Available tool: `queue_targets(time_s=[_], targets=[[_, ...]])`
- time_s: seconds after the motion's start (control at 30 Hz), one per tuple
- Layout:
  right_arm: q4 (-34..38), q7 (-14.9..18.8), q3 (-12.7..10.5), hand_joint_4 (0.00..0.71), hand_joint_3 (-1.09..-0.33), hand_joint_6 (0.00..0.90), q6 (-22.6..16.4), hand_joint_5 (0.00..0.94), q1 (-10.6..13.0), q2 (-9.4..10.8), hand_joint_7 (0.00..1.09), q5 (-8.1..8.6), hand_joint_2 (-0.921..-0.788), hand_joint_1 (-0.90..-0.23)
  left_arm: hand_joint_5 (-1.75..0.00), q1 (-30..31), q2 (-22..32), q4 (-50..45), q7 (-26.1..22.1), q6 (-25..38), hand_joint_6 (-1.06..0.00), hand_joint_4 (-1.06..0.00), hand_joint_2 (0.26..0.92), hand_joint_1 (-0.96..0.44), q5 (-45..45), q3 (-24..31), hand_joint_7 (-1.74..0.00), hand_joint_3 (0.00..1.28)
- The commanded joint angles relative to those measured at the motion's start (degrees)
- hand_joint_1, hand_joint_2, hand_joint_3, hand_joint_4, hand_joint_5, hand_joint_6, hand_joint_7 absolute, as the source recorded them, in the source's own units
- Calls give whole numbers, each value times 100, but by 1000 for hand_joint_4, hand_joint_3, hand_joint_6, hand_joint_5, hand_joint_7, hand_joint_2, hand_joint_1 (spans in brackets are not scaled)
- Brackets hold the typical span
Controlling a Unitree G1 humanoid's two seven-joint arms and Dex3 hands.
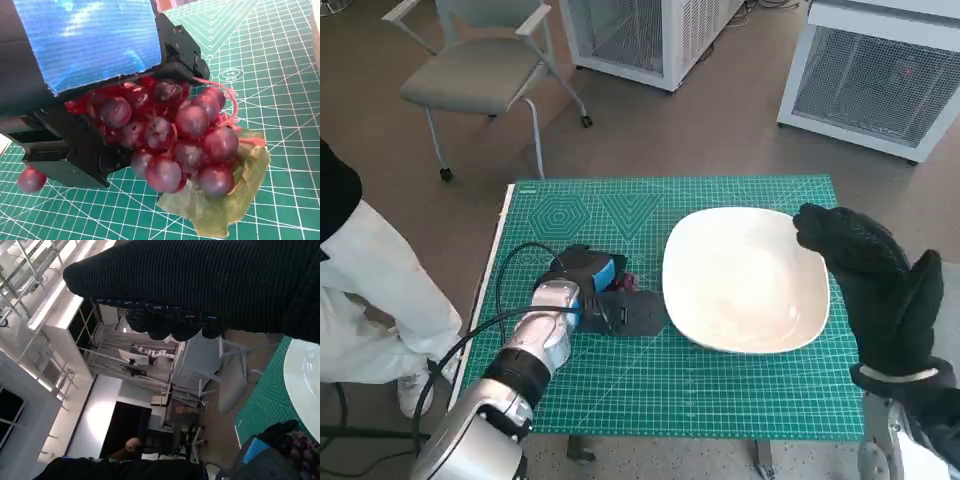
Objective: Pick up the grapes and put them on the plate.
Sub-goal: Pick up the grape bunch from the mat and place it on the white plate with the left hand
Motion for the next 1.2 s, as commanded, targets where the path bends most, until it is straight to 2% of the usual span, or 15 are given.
queue_targets(time_s=[0.03, 0.17, 0.5, 0.63, 0.67, 0.7, 0.8, 0.87, 0.97, 1.03, 1.1, 1.2], targets=[[66, -1, 8, 408, -575, 173, 34, 571, 72, -9, 926, -18, -921, -480, -1566, 32, 63, -34, -148, 26, -711, -482, 680, 378, -82, -12, -136, 698], [62, 1, 1, 408, -574, 173, 32, 571, 70, -20, 926, -19, -921, -480, -1560, 35, 87, -43, -151, 16, -726, -487, 681, 378, -92, -4, -148, 693], [47, 3, 0, 408, -574, 173, 40, 572, 77, -27, 926, -15, -921, -481, -1567, -11, 143, -189, -242, 120, -647, -487, 671, 380, -119, 25, -105, 711], [36, -1, 2, 408, -574, 173, 40, 572, 81, -28, 926, -22, -921, -480, -1558, -7, 210, -515, -398, 256, -669, -499, 661, 382, -176, 78, -115, 720], [34, 0, 2, 408, -574, 173, 40, 572, 81, -29, 926, -21, -921, -480, -1538, -3, 236, -625, -452, 294, -676, -510, 667, 364, -201, 101, -177, 697], [33, 1, 1, 407, -574, 173, 41, 572, 81, -30, 926, -19, -921, -480, -1501, 7, 267, -753, -510, 332, -670, -521, 690, 318, -228, 126, -321, 639], [35, 6, -6, 407, -574, 173, 50, 572, 73, -37, 926, -8, -921, -481, -1411, 63, 384, -1210, -692, 455, -632, -580, 800, 120, -294, 211, -810, 375], [44, 10, -15, 407, -574, 173, 59, 572, 61, -45, 926, 5, -921, -481, -1391, 123, 475, -1577, -813, 547, -632, -621, 847, 58, -323, 272, -908, 259], [51, 17, -31, 407, -574, 173, 72, 572, 49, -57, 926, 30, -921, -481, -1328, 265, 640, -2237, -996, 660, -623, -645, 892, 21, -370, 388, -1022, 156], [59, 16, -42, 407, -574, 173, 75, 572, 43, -60, 926, 41, -921, -481, -1286, 392, 781, -2724, -1089, 658, -610, -624, 903, 10, -422, 491, -1126, 140], [73, 13, -53, 407, -573, 173, 73, 572, 35, -60, 925, 49, -921, -482, -1282, 519, 934, -3198, -1152, 598, -594, -600, 888, 5, -489, 603, -1194, 181], [81, 5, -60, 409, -572, 175, 79, 571, 21, -50, 924, 60, -921, -484, -1340, 665, 1129, -3835, -1257, 577, -606, -586, 818, 3, -519, 730, -1183, 313]])
